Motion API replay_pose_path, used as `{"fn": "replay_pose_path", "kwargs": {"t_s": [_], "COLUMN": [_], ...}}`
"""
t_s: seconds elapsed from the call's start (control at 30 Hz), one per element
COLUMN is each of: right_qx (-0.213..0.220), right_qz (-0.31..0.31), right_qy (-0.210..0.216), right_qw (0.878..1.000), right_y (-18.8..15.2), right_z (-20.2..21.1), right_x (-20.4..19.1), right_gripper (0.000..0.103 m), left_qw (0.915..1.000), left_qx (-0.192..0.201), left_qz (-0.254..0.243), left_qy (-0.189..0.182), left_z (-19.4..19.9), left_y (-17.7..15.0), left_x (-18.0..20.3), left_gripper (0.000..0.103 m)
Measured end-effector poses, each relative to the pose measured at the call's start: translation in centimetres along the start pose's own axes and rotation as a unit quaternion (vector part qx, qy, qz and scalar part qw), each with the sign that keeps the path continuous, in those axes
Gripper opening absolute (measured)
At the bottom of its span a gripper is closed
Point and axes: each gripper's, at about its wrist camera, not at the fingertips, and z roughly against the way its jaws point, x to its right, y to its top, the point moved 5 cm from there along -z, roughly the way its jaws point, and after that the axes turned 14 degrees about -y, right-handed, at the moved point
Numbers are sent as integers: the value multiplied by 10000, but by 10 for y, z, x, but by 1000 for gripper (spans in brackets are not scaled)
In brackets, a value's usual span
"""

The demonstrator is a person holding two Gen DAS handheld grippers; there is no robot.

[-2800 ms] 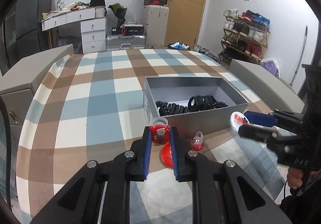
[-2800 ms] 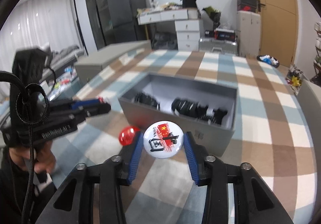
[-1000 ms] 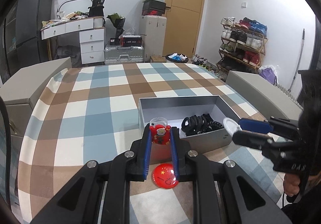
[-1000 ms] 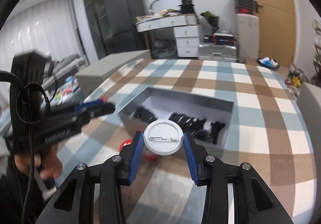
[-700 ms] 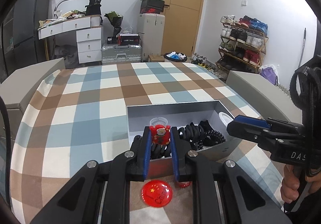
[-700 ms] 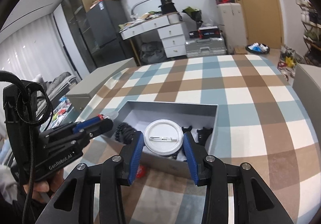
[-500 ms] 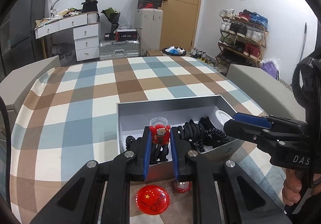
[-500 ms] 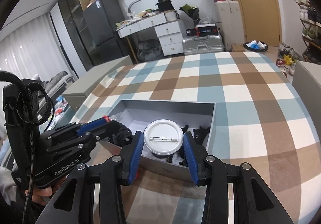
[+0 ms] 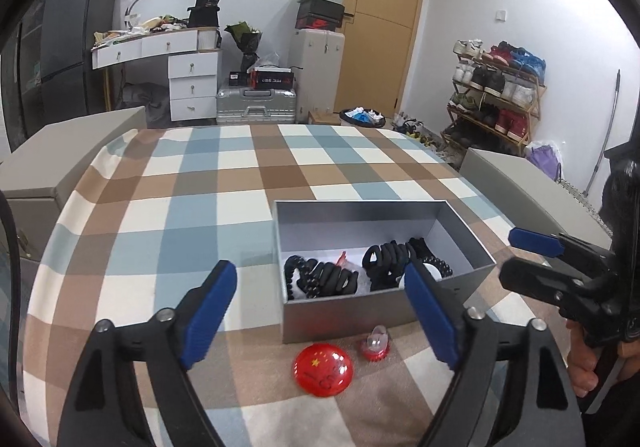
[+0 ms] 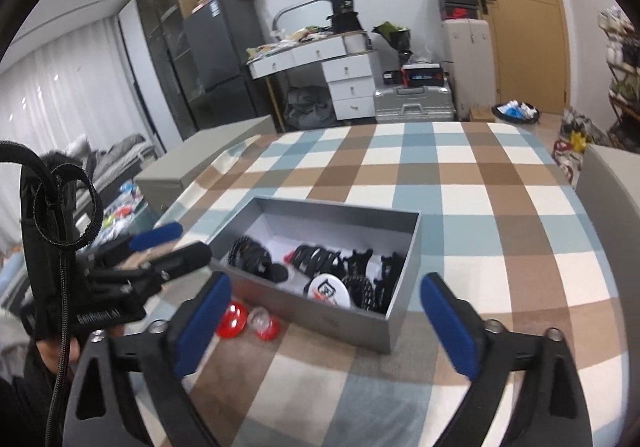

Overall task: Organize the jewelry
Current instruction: 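Withdraw both grippers from the box toward the remaining red items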

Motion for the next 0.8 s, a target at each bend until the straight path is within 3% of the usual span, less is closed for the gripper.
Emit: {"fn": "replay_pose_path", "kwargs": {"t_s": [0.13, 0.4, 0.8], "right_qx": [-100, -171, -491], "right_qz": [157, 356, 317], "right_qy": [-61, -186, 53], "right_qw": [9998, 9990, 9983], "right_y": [-9, -22, -36], "right_z": [3, -2, -15], "right_x": [-7, -19, -27], "right_gripper": [103, 103, 103], "left_qw": [9999, 9998, 9992], "left_qx": [36, -59, -183], "left_qz": [-1, -34, -235], "left_qy": [136, 176, 280], "left_z": [4, 2, 4], "left_y": [-9, -29, -39], "left_x": [-7, -9, -7], "left_gripper": [102, 102, 102]}}
